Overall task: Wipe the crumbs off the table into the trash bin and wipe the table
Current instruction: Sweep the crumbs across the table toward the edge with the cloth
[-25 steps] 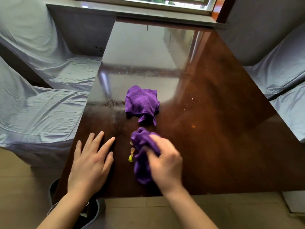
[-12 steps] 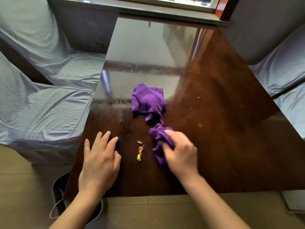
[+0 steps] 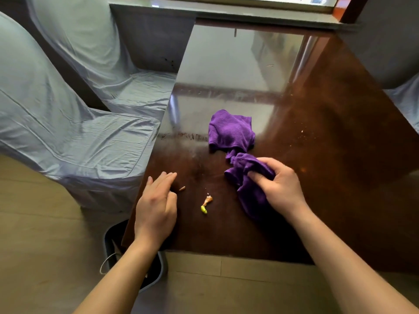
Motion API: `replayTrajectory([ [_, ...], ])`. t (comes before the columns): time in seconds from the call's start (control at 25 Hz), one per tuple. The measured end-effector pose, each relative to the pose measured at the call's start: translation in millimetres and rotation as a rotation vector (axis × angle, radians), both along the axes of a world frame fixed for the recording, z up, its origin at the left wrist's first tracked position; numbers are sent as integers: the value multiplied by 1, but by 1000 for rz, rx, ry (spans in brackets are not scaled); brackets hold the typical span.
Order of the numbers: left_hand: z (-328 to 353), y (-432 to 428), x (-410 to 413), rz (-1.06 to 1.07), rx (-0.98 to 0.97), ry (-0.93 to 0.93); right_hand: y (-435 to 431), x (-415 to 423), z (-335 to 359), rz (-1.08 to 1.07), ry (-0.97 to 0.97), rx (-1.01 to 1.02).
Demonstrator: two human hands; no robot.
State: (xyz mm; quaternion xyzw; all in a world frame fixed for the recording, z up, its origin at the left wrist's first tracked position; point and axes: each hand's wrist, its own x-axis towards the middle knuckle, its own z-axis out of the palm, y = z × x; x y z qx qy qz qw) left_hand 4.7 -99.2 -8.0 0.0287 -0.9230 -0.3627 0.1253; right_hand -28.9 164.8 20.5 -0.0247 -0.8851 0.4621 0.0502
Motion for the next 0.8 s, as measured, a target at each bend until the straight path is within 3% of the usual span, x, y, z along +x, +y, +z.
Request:
replayTrajectory([
  [0.08, 3, 0, 2, 1, 38, 4, -26, 11, -8, -35, 71, 191],
  [0.16, 4, -1, 2, -2, 78, -7, -63, 25, -14, -11, 161, 244],
  [0.28, 9, -5, 3, -7, 216, -24, -96, 27, -6, 210, 150, 173],
  [0.4, 14, -27, 4, -19, 316, -50, -92, 0, 11, 253, 125, -20],
  [0.52, 11, -57, 11, -116, 212, -19, -97, -32, 24, 287, 89, 30],
  [0.72, -4, -62, 20, -288, -1, 26, -112, -33, 18, 623, 80, 298],
  [0.8, -10, -60, 22, -304, -65, 56, -94, -24, 16, 650, 10, 207],
])
